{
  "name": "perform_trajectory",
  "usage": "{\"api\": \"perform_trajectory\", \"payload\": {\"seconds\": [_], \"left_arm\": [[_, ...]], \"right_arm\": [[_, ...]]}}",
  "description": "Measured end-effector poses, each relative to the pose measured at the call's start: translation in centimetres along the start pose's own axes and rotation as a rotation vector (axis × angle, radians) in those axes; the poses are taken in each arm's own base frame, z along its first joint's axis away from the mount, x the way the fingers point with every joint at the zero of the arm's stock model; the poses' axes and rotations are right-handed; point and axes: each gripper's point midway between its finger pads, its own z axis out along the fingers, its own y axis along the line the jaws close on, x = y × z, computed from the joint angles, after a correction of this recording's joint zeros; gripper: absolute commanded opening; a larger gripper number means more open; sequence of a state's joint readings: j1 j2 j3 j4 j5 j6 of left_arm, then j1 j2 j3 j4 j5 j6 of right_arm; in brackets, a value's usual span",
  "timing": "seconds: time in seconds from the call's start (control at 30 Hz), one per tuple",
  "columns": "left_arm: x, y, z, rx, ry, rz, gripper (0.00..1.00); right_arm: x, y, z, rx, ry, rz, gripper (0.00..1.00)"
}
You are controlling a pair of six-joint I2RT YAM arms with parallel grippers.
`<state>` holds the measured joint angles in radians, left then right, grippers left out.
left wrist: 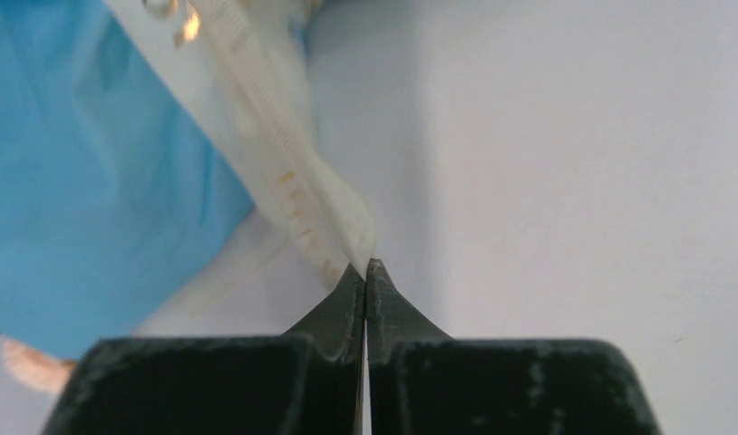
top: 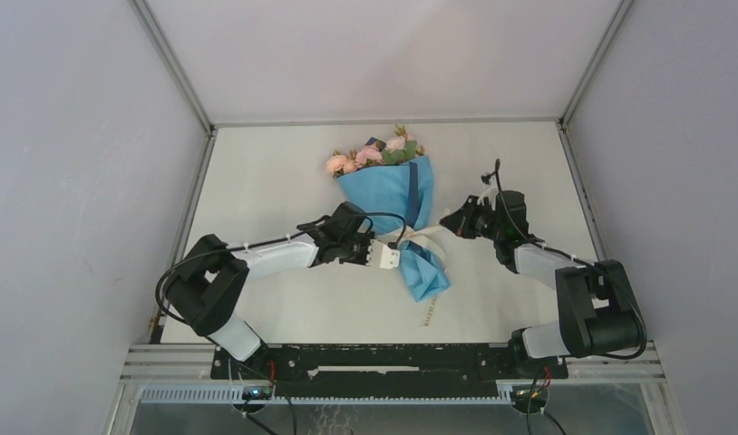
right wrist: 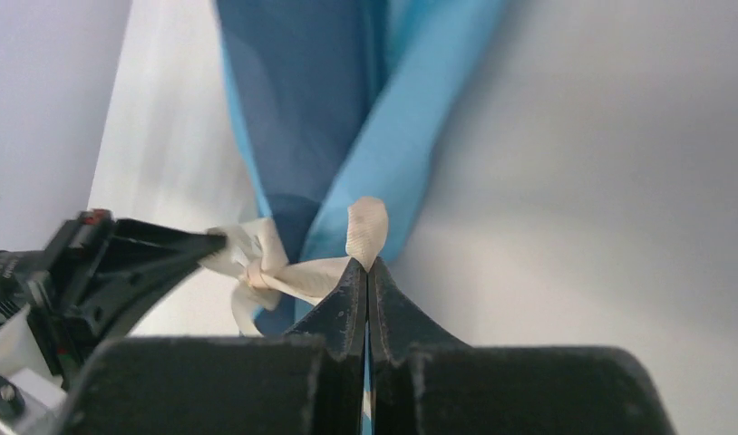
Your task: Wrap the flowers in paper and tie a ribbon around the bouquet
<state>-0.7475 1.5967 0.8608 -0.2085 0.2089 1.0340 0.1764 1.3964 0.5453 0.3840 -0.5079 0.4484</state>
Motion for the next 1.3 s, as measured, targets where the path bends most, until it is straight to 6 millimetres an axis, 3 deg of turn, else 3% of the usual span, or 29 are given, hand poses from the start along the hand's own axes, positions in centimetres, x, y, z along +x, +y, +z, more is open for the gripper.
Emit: {"api": "perform_trajectory", "payload": {"seconds": [0.2, 0.33, 0.63, 1.3], "left_arm": [[2.6, 2.0, -1.1, -0.049, 0.08, 0.087, 0.0], [2.7, 2.7, -1.6, -0.083, 0.068, 0.159, 0.0], [3.3, 2.1, -1.8, -0.09, 0.058, 0.245, 0.0], [5.7, 2.4, -3.0, -0.116, 0.062, 0.269, 0.0]], "right_arm": [[1.9, -4.3, -2.1, 0.09, 0.005, 0.171, 0.0], [2.1, -5.4, -2.9, 0.093, 0.008, 0.261, 0.0], [2.1, -7.8, -3.8, 0.133, 0.002, 0.394, 0.0], [3.7, -7.5, -3.8, 0.16, 0.053, 0.457, 0.0]]}}
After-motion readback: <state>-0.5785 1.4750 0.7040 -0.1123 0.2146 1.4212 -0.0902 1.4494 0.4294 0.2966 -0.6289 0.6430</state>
